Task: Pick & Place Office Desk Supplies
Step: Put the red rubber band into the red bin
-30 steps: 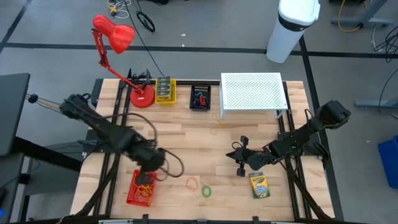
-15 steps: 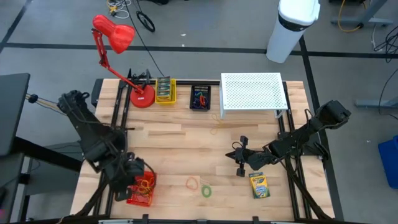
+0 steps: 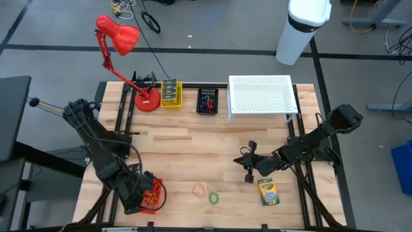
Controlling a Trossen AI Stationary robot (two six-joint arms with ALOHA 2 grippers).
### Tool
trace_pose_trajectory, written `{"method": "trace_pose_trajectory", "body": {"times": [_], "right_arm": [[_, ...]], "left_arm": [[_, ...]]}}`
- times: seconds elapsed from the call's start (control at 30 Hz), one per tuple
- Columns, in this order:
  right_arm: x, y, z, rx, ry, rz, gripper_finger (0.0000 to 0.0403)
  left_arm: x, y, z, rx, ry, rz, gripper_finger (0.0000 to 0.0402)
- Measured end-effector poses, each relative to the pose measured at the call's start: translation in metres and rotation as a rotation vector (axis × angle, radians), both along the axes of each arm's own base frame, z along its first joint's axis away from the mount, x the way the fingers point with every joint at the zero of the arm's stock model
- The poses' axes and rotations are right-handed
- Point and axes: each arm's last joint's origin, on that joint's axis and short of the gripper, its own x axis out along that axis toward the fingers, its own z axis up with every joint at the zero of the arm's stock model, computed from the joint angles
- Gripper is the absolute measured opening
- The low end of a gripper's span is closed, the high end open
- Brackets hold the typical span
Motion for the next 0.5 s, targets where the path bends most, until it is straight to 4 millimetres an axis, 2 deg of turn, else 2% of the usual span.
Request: {"method": "trace_pose_trajectory", "body": {"times": [0.23, 0.5], "right_arm": [[0.0, 0.0, 0.0, 0.0, 0.0, 0.0, 0.0017], [0.0, 0.0, 0.0, 0.001, -0.002, 0.0, 0.0017]], "left_arm": [[0.006, -0.012, -0.019, 0.005, 0.107, -0.01, 0.001], [0.013, -0.01, -0.042, 0.177, 0.17, 0.058, 0.0072]]}}
